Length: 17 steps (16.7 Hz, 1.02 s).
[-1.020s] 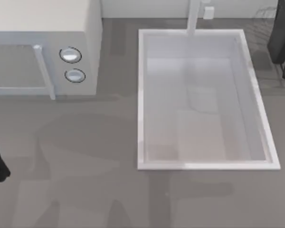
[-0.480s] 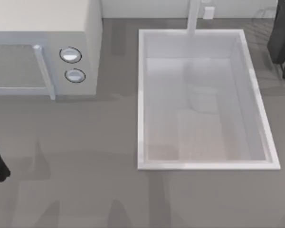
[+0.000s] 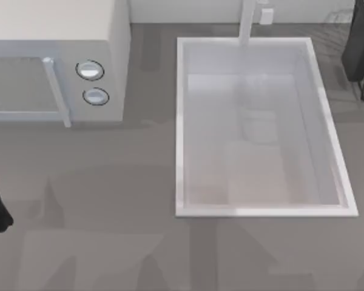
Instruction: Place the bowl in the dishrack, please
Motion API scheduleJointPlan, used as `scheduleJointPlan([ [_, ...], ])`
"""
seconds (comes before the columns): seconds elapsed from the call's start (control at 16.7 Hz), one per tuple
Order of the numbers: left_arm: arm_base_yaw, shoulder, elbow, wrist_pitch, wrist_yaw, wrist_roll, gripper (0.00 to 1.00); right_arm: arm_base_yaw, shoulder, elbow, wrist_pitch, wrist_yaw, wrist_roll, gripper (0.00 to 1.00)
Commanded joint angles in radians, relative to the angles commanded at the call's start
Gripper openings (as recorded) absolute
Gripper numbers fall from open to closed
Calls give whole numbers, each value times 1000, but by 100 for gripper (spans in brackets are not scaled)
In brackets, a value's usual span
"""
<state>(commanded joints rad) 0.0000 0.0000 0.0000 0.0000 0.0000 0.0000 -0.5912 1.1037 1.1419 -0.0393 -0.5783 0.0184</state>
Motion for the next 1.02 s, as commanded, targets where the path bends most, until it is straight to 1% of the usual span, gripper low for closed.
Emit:
scheduleJointPlan([
  [0.18, 0, 0, 0, 0, 0, 0, 100, 55, 165, -24, 187, 59, -1, 0],
  [0.48, 0, 0, 0, 0, 0, 0, 100, 174, 478, -95, 593, 187, -5, 0],
  [0.6, 0, 0, 0, 0, 0, 0, 100, 221, 577, -124, 722, 235, -5, 0],
  [0.78, 0, 0, 0, 0, 0, 0, 100, 272, 671, -156, 838, 288, -3, 0],
  [1.02, 0, 0, 0, 0, 0, 0, 100, 284, 693, -163, 862, 301, -2, 0],
])
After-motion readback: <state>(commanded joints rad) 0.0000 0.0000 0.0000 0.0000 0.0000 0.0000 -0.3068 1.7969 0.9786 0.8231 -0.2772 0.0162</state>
